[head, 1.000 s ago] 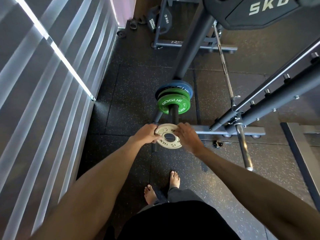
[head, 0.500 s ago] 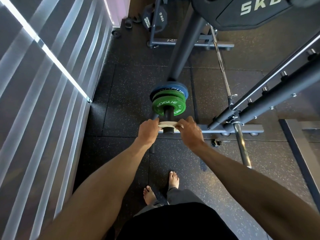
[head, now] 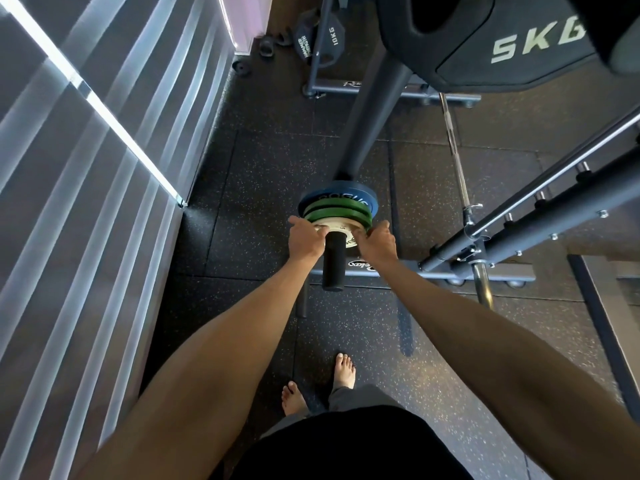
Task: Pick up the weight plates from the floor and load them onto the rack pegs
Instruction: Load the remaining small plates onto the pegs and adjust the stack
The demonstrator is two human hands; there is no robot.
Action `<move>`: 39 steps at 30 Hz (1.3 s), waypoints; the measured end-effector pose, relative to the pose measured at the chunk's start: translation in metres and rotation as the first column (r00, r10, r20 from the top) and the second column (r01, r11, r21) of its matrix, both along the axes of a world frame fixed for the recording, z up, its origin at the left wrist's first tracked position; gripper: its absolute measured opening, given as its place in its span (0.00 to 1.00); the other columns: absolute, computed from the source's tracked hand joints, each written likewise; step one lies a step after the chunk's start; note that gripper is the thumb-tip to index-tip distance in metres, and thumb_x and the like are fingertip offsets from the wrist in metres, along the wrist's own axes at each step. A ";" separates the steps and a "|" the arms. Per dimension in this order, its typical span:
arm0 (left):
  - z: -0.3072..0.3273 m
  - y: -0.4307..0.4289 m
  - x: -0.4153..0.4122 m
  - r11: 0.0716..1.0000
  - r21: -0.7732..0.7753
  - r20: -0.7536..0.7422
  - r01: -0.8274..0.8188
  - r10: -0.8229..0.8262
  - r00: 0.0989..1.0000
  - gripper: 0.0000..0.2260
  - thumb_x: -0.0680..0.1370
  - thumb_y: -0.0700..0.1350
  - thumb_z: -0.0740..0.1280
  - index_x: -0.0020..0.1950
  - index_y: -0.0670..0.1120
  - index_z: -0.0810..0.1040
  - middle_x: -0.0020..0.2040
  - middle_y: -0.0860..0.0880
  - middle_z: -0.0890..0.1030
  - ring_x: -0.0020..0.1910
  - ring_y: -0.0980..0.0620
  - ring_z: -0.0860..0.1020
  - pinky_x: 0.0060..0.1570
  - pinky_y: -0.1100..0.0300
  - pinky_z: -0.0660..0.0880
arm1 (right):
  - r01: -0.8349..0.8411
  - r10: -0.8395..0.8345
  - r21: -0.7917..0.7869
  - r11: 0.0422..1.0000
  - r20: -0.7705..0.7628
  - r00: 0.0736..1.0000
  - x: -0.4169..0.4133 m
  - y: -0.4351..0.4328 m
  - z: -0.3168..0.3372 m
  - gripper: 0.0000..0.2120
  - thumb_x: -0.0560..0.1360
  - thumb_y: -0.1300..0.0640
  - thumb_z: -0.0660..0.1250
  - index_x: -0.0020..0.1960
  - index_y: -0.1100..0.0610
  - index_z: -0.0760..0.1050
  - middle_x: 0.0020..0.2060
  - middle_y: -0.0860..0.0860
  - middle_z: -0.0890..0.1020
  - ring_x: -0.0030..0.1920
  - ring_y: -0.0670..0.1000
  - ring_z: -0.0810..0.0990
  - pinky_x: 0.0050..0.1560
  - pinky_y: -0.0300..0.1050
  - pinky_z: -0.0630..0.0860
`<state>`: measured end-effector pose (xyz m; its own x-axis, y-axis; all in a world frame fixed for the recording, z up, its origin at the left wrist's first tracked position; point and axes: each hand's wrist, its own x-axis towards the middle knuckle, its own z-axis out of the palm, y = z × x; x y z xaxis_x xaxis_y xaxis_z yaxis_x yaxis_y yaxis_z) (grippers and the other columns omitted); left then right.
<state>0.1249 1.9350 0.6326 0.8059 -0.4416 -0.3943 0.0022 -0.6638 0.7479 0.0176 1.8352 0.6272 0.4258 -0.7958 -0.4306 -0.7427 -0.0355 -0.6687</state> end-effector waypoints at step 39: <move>0.350 0.054 -0.002 0.903 -0.409 0.493 0.130 0.098 0.865 0.05 0.79 0.43 0.66 0.43 0.45 0.77 0.42 0.45 0.83 0.37 0.46 0.84 0.46 0.47 0.82 | -0.218 0.406 -0.619 0.754 0.179 0.896 -0.012 0.102 0.344 0.14 0.80 0.53 0.60 0.56 0.61 0.78 0.53 0.60 0.83 0.56 0.63 0.80 0.55 0.54 0.77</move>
